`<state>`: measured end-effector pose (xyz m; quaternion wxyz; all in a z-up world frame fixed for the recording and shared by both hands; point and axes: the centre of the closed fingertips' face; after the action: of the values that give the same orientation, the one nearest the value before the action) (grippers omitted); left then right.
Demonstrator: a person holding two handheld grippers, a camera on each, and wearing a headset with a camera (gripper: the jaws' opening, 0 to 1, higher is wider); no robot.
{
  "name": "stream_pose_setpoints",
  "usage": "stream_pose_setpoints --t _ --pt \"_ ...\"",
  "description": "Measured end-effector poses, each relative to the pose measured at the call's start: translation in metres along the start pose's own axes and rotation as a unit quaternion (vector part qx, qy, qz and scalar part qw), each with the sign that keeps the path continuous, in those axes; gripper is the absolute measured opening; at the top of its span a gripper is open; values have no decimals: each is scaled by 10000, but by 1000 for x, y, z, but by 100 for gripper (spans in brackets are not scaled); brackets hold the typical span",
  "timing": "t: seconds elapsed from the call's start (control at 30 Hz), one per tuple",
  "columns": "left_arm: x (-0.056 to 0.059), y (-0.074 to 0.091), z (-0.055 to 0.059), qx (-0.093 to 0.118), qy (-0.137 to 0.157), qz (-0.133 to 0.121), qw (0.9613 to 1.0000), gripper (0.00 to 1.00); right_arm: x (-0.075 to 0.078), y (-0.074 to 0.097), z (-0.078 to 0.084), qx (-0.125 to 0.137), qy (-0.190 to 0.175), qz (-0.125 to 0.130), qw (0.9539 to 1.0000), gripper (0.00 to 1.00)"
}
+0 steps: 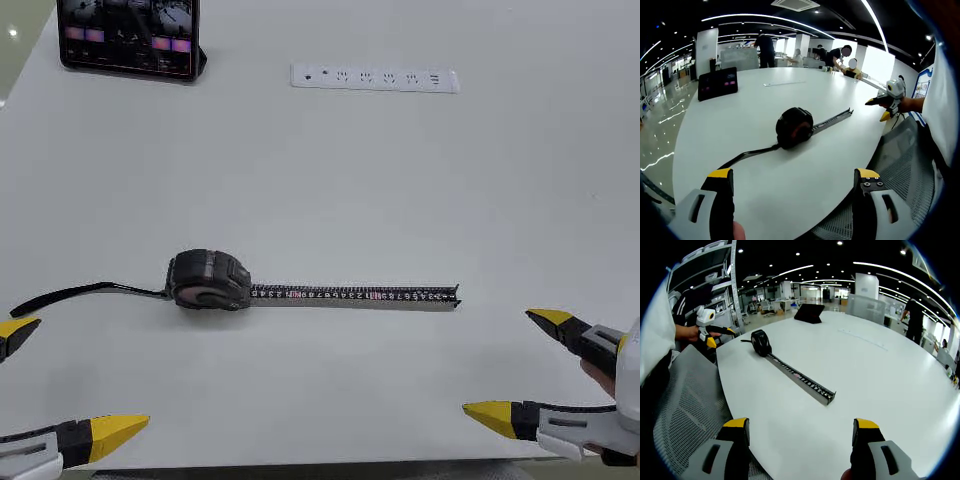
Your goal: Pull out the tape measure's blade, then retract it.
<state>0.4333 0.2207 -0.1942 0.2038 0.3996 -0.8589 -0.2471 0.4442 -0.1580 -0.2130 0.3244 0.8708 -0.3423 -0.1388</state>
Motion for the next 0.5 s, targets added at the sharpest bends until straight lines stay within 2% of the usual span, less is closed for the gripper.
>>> stream_pose_setpoints --t 0.2,0.5 --pt "-1 0 1 -6 6 -10 10000 98 -1 0 1 -5 7 -3 10000 83" --pt "1 -4 -3 22 44 19 10000 99 -3 -3 -3 -10 46 -43 10000 83"
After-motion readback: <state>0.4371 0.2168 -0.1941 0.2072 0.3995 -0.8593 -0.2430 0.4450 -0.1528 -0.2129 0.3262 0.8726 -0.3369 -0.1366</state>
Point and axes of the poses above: the centre of the closed fingertips' face, and the gripper's own axes: y roughly backward along the fingers, x roughly to its right, z roughly out of its underside, and after that the axes turned 3 degrees about z, right-handed
